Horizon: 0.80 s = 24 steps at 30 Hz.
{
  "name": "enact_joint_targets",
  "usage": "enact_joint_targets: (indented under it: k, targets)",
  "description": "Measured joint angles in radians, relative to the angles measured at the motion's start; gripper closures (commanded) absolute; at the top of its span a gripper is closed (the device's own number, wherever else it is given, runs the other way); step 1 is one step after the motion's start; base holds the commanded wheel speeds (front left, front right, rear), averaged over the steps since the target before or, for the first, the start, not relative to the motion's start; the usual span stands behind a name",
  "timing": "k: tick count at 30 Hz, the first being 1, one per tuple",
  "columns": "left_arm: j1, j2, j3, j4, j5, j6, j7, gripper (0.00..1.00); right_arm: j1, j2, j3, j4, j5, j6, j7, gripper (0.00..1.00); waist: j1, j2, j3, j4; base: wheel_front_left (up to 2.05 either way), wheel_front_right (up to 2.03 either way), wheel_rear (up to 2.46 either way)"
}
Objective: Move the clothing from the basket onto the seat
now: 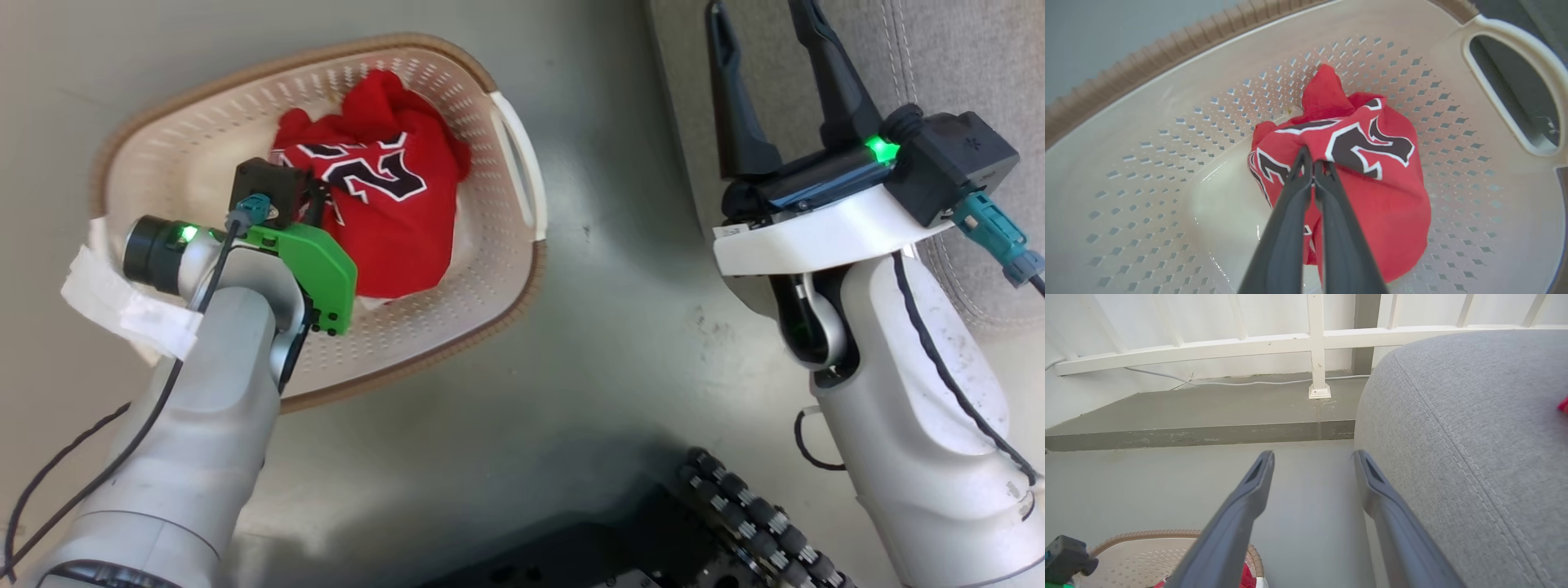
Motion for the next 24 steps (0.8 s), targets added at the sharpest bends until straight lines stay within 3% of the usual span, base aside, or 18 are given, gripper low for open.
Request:
enact_joint_targets:
  k: [9,24]
  targets:
    - [0.042,-0.022,-0.004,-0.016,-0.033,-0.017,-0.06,1.0,0.009,-0.031,-0.013,0.058,-0.016,0.002,-0.003,0.0,0.0,0.0,-0.088,0.059,0.0,0.0,0.0]
    - [0.141,-0.029,0.02,-0.177,-0.096,-0.031,-0.07,1.0,0.093,-0.065,-0.021,0.153,-0.023,0.01,-0.003,0.0,0.0,0.0,-0.28,0.157,0.0,0.0,0.0]
